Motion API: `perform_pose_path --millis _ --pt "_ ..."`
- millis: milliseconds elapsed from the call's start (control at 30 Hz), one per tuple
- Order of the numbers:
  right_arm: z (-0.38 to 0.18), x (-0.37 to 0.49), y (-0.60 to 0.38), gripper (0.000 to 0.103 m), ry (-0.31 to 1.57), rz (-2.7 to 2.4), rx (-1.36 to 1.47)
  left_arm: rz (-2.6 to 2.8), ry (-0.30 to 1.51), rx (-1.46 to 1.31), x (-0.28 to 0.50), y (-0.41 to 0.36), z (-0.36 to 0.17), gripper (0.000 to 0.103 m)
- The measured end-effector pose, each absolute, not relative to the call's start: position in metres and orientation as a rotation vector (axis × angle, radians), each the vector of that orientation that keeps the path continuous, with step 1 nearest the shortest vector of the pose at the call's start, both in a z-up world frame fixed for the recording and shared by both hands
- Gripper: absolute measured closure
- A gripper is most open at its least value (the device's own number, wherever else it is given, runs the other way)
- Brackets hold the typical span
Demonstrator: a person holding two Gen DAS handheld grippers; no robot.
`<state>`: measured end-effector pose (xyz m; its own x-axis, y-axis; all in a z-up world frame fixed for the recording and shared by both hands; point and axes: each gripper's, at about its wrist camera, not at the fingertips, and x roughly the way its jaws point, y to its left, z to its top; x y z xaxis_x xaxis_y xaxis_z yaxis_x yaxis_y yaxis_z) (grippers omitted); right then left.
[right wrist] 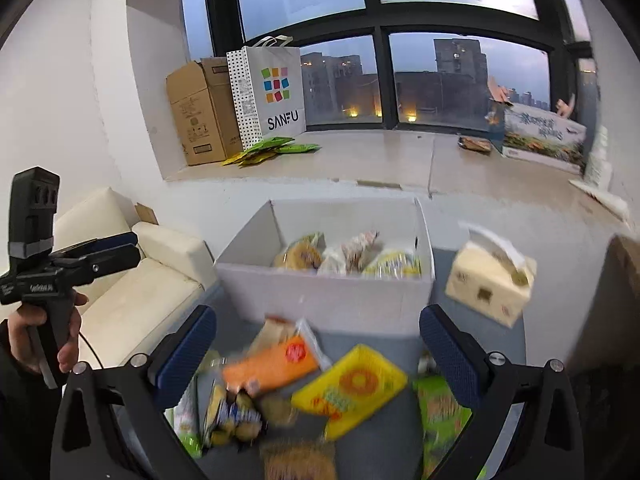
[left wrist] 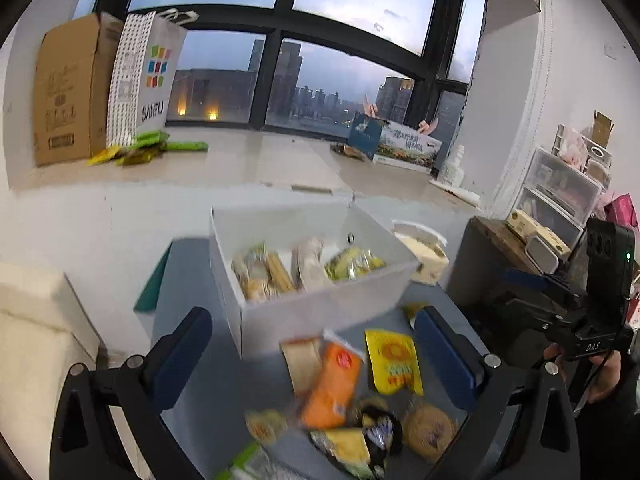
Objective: Organize snacks
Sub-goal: 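Grasp the green seaweed bag with the right gripper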
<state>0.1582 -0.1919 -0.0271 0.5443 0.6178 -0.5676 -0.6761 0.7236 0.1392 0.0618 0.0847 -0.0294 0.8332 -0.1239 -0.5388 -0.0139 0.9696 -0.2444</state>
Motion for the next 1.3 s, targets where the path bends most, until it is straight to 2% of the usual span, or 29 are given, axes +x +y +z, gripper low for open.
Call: perform_pose_path --millis 333,533,767,1033,1067,1200,1300 --pt "-0.089 0.126 -0.246 0.0 0.769 0.669 -0.066 -0.052 0.676 -0.225 0.04 0.063 -0.061 0.0" --pt "-0.113 0.159 -0.254 0.0 0.823 0.62 -0.151 -0.074 0.673 -0.221 0.038 0.058 -0.062 0.0" --pt "-0.167 0.216 -0.252 0.0 0.914 0.557 -0.332 -0.078 0.677 -0.198 0.026 0.059 -0.064 0.0" --pt "-0.203 0.258 -0.256 0.0 1.06 0.548 -0.3 -0.054 0.701 -0.217 0.019 0.07 -0.075 0.0" --pt "-0.205 0.26 -0.256 0.002 1.066 0.554 -0.288 -0.053 0.704 -0.218 0.019 0.071 -0.076 0.0" --pt "-0.2 0.254 -0.256 0.034 1.031 0.512 -0.315 -0.058 0.71 -0.203 0.019 0.07 -0.08 0.0" --pt "-0.198 0.25 -0.257 0.04 1.03 0.508 -0.305 -0.054 0.728 -0.191 0.023 0.07 -0.086 0.0"
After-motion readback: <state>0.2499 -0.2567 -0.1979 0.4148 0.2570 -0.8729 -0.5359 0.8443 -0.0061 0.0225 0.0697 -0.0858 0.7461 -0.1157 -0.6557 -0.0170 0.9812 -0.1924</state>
